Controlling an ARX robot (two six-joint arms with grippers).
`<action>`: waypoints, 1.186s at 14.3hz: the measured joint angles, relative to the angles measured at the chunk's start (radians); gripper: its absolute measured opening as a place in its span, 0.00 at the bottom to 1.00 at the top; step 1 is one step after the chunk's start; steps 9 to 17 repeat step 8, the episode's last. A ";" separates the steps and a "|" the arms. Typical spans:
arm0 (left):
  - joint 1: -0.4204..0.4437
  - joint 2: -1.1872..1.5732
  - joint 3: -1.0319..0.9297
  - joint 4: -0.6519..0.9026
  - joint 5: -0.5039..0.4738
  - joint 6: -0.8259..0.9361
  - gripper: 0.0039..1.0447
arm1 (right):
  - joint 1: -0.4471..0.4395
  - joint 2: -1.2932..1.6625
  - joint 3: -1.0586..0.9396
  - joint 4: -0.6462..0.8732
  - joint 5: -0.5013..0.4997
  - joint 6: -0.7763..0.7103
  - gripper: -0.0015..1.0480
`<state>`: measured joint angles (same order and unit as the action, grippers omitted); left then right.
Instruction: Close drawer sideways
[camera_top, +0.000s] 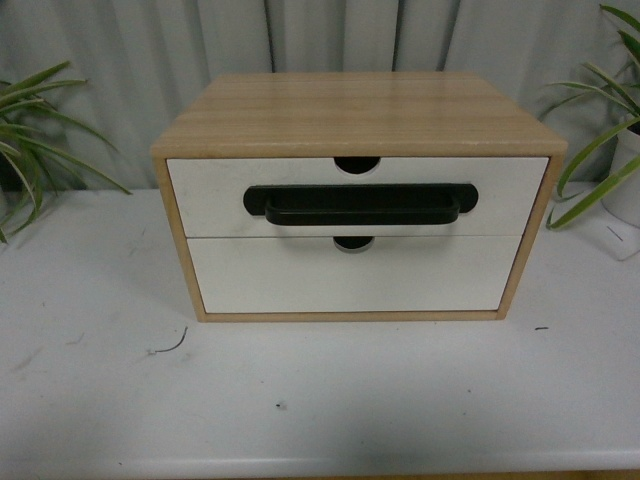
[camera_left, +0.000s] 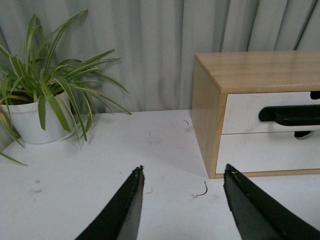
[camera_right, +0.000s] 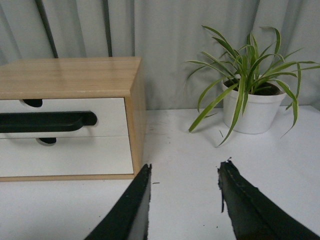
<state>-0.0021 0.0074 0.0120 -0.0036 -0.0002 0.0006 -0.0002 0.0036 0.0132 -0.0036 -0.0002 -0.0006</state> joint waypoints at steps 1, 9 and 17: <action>0.000 0.000 0.000 0.000 0.000 0.000 0.60 | 0.000 0.000 0.000 0.000 0.000 0.000 0.46; 0.000 0.000 0.000 0.000 0.000 0.000 0.94 | 0.000 0.000 0.000 0.000 0.000 0.000 0.94; 0.000 0.000 0.000 0.000 0.000 0.000 0.94 | 0.000 0.000 0.000 0.000 0.000 0.000 0.94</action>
